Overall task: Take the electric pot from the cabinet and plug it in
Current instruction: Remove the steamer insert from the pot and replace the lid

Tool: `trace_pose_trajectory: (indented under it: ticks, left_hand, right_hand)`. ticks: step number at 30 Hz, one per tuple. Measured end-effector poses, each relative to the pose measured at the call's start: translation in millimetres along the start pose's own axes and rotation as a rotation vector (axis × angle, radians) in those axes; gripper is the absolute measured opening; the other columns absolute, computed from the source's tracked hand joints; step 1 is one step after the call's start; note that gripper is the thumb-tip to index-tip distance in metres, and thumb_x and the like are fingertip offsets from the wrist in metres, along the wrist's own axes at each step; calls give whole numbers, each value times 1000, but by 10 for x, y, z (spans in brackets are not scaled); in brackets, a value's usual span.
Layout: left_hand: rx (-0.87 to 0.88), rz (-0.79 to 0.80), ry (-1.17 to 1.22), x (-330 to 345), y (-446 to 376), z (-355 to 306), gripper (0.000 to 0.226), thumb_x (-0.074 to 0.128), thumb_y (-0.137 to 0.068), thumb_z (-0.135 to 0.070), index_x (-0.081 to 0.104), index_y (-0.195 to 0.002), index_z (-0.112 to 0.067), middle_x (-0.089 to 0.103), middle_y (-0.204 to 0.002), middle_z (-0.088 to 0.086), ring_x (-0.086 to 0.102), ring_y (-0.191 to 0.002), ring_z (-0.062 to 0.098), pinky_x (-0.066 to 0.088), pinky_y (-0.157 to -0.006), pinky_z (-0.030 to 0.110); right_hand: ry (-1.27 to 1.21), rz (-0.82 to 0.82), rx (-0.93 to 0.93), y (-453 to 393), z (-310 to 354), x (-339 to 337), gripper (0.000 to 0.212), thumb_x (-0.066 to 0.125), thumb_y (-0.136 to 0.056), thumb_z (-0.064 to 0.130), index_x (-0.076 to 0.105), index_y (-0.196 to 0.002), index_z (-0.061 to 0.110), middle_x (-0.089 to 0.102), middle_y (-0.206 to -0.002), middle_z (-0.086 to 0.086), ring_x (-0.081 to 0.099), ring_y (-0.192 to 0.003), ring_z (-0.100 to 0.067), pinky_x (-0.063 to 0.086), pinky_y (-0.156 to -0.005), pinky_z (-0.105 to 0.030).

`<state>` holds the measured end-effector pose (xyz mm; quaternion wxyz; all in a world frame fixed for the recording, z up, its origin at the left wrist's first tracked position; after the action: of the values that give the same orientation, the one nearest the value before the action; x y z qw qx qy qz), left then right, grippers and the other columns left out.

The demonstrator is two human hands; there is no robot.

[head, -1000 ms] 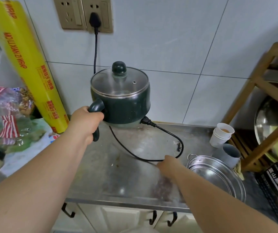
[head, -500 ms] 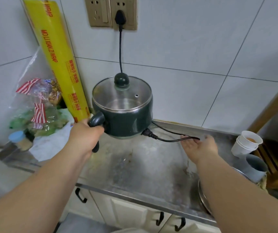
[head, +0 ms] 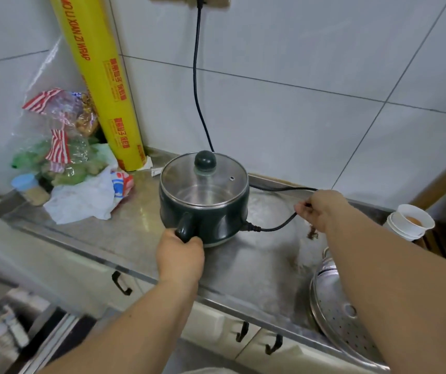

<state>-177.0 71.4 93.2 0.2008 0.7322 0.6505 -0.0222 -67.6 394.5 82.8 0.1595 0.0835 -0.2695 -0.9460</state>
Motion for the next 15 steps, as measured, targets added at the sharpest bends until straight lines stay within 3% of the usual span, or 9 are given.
trace_pose_trajectory:
  ticks: [2,5,8,12,15]
  left_hand:
    - [-35,9,43,118,68,67,11,54,-84,-6,51,-93,-12,55,-80,9,54,-77,29,42,-69,32]
    - [-63,1,73,306,203,140,10,57,-87,-12,49,-93,-13,59,-94,13,56,-87,31,48,-80,37]
    - [-75,1,106,472,368,165,13,57,-91,-20,46,-94,-12,57,-103,14,54,-87,27,42,-78,33]
    - [-77,6,108,684,553,146,18,54,-92,-24,41,-96,-12,53,-114,16,53,-92,26,42,-81,33]
    - [-96,56,125,861,670,132,18,53,-93,-22,42,-101,-11,52,-117,15,54,-101,29,46,-93,38]
  right_hand:
    - [-36,33,-15,30,19,38,21,33,-93,-6,48,-107,-1,57,-115,-24,62,-69,-24,58,-63,-32]
    - [-27,85,-42,84,47,36,21,40,-93,-1,51,-112,-3,55,-125,-23,64,-89,-27,55,-75,-35]
    - [-17,173,-40,94,25,68,27,45,-94,2,51,-120,-2,50,-133,-19,60,-100,-29,51,-83,-37]
    - [-8,252,-35,151,-4,97,12,48,-94,3,56,-102,3,54,-124,-13,56,-118,-28,49,-86,-39]
    - [23,256,-38,139,-46,25,14,48,-93,3,55,-104,4,55,-119,-8,59,-112,-27,48,-91,-40]
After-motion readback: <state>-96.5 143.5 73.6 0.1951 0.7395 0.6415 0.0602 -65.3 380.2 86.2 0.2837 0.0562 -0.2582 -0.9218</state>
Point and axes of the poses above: each hand's wrist, its own y-axis away from the middle knuckle, its own x-axis out of the palm, z = x × y, the point moved 8 cm from there along -y, towards the middle knuckle
